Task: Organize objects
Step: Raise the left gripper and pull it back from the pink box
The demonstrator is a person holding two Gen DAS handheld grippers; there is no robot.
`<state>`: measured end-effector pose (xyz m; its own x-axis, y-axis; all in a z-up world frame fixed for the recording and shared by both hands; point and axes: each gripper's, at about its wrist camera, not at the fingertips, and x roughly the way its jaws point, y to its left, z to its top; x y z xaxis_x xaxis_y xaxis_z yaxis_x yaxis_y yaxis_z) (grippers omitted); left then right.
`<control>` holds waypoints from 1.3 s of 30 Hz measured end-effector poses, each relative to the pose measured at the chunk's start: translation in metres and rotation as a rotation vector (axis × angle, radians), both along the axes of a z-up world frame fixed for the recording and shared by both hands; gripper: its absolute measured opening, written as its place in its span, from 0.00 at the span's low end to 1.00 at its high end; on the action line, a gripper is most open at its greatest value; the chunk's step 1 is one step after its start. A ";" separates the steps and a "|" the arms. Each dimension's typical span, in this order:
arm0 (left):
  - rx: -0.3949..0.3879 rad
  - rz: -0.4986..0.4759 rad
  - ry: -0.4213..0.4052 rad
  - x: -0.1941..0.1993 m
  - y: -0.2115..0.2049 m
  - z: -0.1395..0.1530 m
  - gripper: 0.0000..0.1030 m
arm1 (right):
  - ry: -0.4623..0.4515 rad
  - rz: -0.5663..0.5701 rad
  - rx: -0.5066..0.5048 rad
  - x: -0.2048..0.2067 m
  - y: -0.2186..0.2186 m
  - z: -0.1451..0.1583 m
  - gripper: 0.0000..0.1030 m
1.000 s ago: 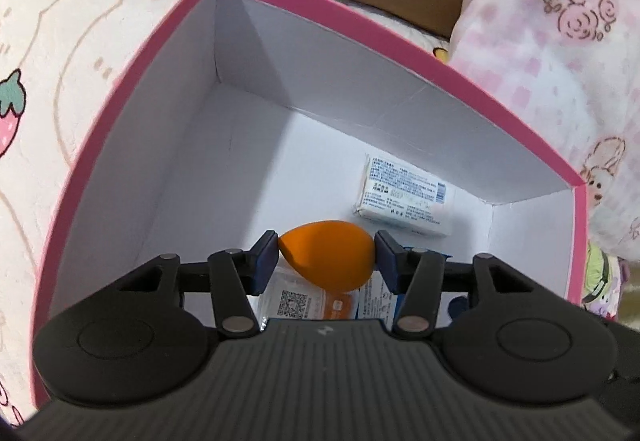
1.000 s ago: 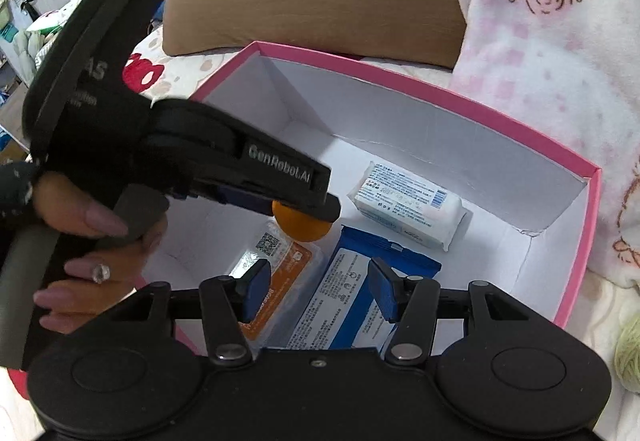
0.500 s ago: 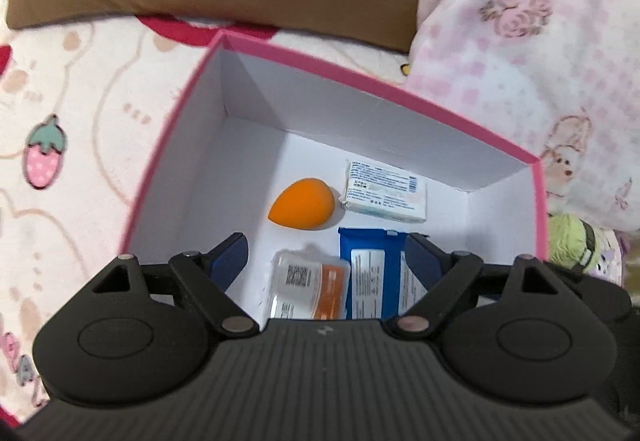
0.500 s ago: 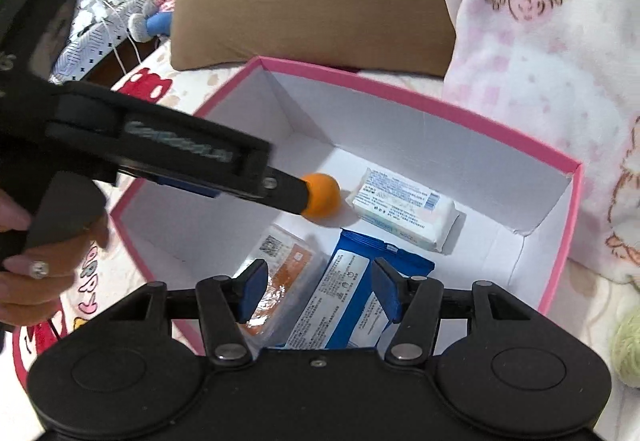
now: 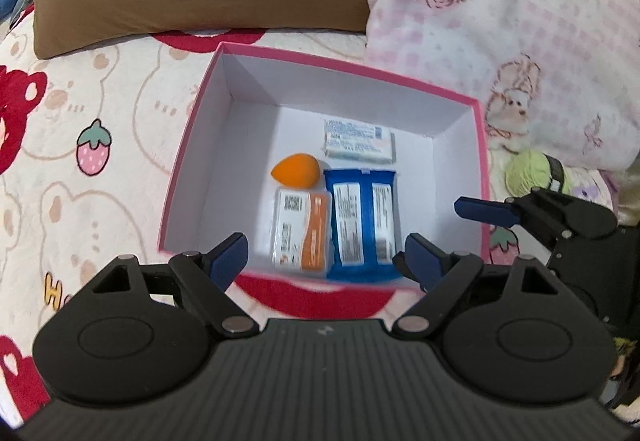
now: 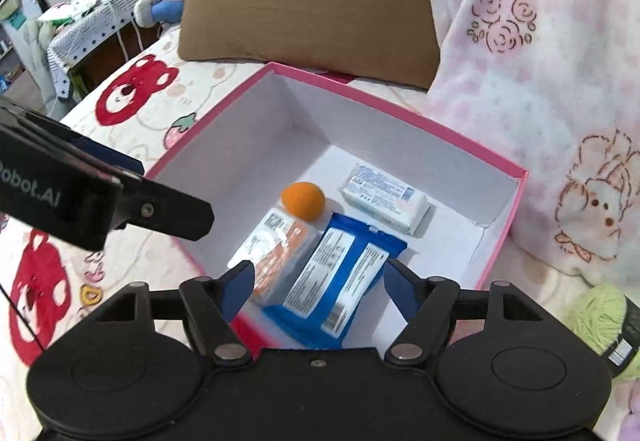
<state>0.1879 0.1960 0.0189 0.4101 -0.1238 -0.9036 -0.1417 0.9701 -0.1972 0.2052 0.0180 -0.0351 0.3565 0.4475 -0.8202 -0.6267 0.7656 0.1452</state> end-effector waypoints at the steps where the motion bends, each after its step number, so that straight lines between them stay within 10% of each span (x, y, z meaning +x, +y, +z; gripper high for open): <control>1: -0.001 0.002 0.000 -0.005 -0.001 0.004 0.83 | 0.001 0.001 -0.001 -0.004 -0.002 0.005 0.74; 11: 0.001 0.006 -0.013 -0.041 -0.017 0.029 0.99 | -0.086 -0.034 -0.048 -0.045 -0.028 0.045 0.87; 39: -0.087 -0.191 0.066 -0.123 -0.097 0.019 1.00 | -0.055 -0.182 -0.136 -0.141 -0.122 0.066 0.88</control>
